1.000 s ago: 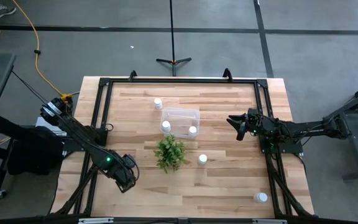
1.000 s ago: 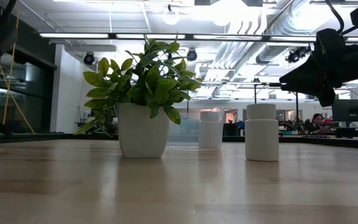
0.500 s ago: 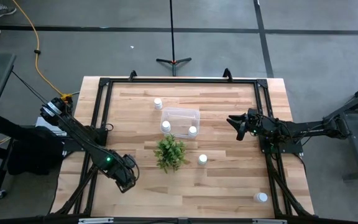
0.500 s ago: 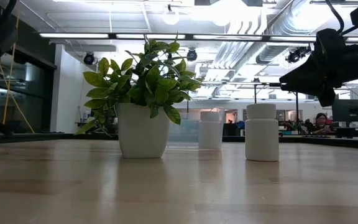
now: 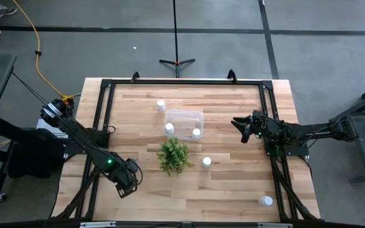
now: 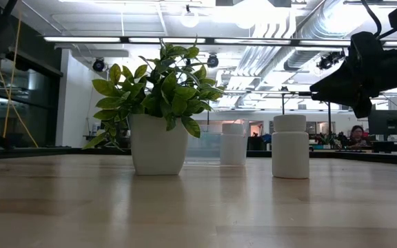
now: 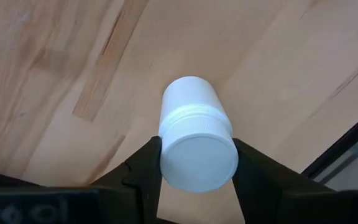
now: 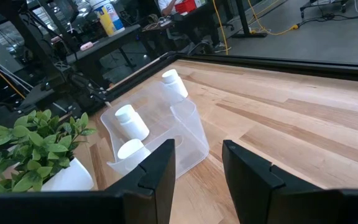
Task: Pick and place pill bottles into a basket
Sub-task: Put the white pill bottle in the transparent bin
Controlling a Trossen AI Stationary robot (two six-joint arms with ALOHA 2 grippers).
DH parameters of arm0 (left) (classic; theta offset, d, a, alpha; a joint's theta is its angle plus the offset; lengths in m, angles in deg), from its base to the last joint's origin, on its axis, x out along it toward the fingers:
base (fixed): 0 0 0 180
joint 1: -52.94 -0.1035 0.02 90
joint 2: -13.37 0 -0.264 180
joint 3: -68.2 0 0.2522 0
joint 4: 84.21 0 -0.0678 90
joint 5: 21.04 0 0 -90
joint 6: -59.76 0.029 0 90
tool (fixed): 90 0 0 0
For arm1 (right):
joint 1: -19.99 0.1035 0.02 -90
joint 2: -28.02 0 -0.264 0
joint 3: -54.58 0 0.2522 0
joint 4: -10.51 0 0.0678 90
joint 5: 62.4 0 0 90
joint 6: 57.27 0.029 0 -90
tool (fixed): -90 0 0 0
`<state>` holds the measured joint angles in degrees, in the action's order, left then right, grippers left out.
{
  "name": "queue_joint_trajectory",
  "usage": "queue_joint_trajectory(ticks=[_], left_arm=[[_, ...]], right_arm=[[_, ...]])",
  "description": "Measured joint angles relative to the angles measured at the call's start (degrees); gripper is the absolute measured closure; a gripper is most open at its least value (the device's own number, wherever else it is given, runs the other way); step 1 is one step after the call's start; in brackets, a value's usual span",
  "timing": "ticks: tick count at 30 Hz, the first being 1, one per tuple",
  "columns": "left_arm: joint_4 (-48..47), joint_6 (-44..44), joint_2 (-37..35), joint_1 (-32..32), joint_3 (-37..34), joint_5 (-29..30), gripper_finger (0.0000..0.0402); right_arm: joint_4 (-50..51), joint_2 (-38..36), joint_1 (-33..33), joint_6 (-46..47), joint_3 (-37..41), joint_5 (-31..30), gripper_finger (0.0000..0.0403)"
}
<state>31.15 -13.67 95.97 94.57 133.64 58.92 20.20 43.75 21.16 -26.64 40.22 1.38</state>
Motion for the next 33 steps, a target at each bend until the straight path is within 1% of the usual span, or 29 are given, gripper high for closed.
queue_joint_trajectory(ticks=[3,8,17,28,33], left_arm=[[-0.12,0.24,-0.01,-0.02,0.88,0.55,0.0204],[0.26,1.27,-0.06,-0.25,3.3,3.55,0.0203],[-0.57,4.96,-1.7,-3.41,3.96,3.67,0.0202],[-1.65,11.52,-6.8,-10.28,3.96,7.17,0.0202],[0.58,14.23,-9.05,-13.97,3.96,8.04,0.0202]], right_arm=[[0.0,0.0,-0.01,0.0,0.0,0.0,0.0279],[0.0,0.02,-0.02,0.0,0.0,0.0,0.0279],[-0.02,0.02,-0.01,0.0,0.0,0.0,0.0279],[-0.33,0.02,-0.01,0.02,0.02,0.15,0.0279],[-0.31,0.02,0.0,0.02,0.02,0.16,0.0279]])
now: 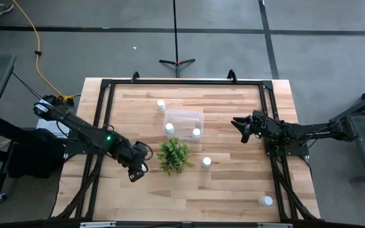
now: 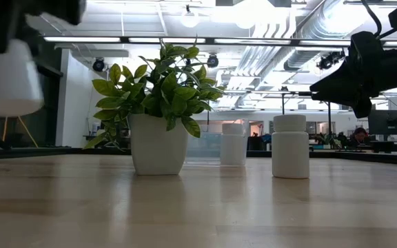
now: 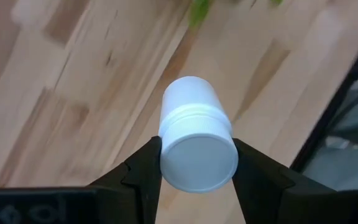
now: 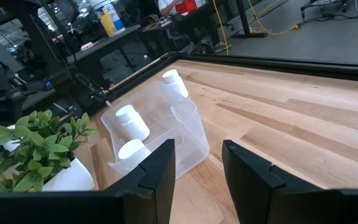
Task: Pick and place pill bottles into a basket
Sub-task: Put the white pill bottle in the transparent bin
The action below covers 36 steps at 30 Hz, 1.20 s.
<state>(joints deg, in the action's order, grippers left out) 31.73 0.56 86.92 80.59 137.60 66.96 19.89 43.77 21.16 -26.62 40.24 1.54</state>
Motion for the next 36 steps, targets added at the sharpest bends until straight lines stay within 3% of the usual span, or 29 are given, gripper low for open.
queue_joint_trajectory(ticks=[18,36], left_arm=[[8.69,5.42,-9.38,-7.59,0.0,1.57,0.0202],[36.62,21.83,-12.12,-9.33,0.0,7.01,0.0206]], right_arm=[[0.04,0.0,0.0,0.42,0.0,-0.17,0.0279],[0.0,0.0,0.0,1.03,0.0,-0.38,0.0279]])
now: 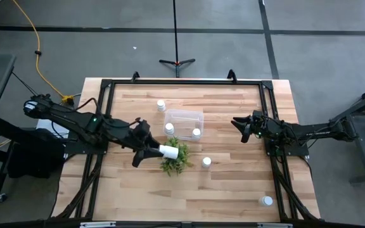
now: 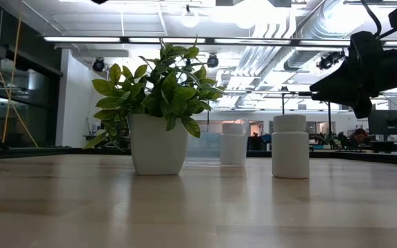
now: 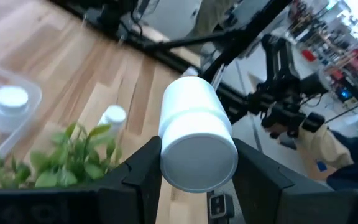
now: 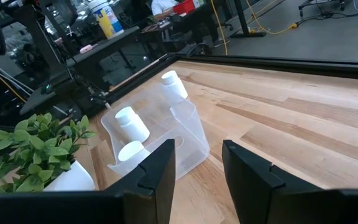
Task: Pick and place pill bottles into a basket
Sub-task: Put the white pill bottle in the transparent bin
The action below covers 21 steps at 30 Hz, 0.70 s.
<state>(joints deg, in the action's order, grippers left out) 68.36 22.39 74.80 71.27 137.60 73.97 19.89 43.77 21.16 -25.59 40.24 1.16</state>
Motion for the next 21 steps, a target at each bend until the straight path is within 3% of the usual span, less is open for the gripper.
queue_joint_trajectory(ticks=[17,21], left_arm=[[0.57,0.63,0.02,-0.05,0.02,5.05,0.0206],[0.58,1.61,0.04,-2.6,0.02,4.65,0.0206]], right_arm=[[-0.07,0.0,0.0,-0.15,0.0,-0.02,0.0279],[-0.07,-0.01,-0.01,-0.17,0.0,-0.02,0.0279]])
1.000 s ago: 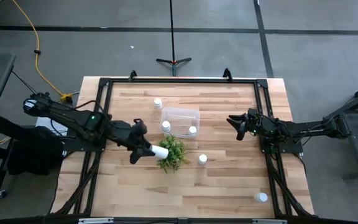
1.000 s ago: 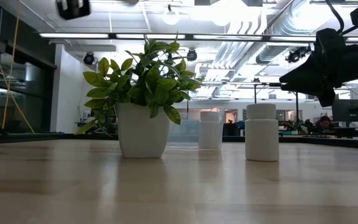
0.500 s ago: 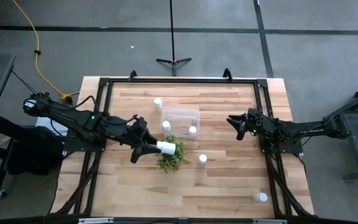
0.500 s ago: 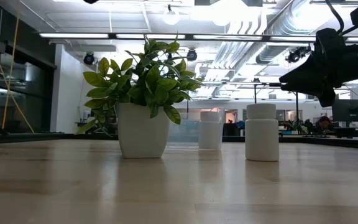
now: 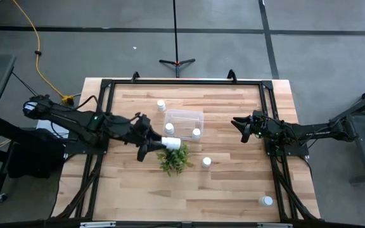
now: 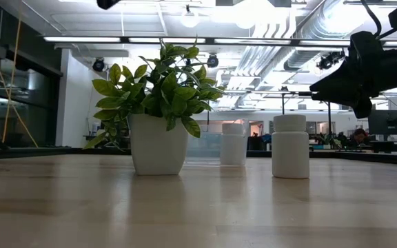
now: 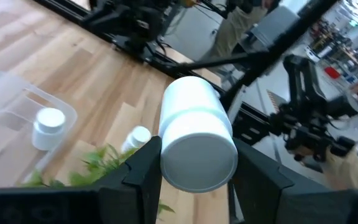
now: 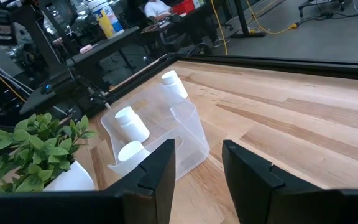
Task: Pick and place pill bottles into a basket
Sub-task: Put the white pill bottle in the transparent bin
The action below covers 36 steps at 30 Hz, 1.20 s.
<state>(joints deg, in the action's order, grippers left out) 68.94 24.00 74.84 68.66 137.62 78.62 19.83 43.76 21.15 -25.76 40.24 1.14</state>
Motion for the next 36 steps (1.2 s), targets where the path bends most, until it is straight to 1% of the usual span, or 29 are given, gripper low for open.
queue_joint_trajectory(ticks=[11,20,22,24,30,36], left_arm=[[0.09,5.73,0.04,-8.56,0.0,-5.89,0.0206],[1.34,10.47,2.16,-15.24,-0.11,-10.74,0.0206],[3.78,11.73,3.15,-16.54,0.12,-10.96,0.0206],[3.81,12.42,3.6,-18.16,-0.04,-12.5,0.0206],[9.14,14.05,7.36,-21.84,0.04,-16.96,0.0206],[10.83,14.75,11.11,-24.29,0.02,-19.92,0.0206]], right_arm=[[-0.02,0.01,0.0,-0.01,0.0,-0.02,0.0279],[-0.09,0.01,0.01,-0.01,0.0,-0.76,0.0279],[-0.09,0.01,0.01,-0.01,0.0,-0.76,0.0279],[-0.05,0.01,0.01,-0.01,0.0,-0.85,0.0279],[0.11,-0.07,0.0,0.06,0.0,-0.87,0.0279],[0.27,-0.01,-0.03,0.62,0.0,-0.9,0.0279]])
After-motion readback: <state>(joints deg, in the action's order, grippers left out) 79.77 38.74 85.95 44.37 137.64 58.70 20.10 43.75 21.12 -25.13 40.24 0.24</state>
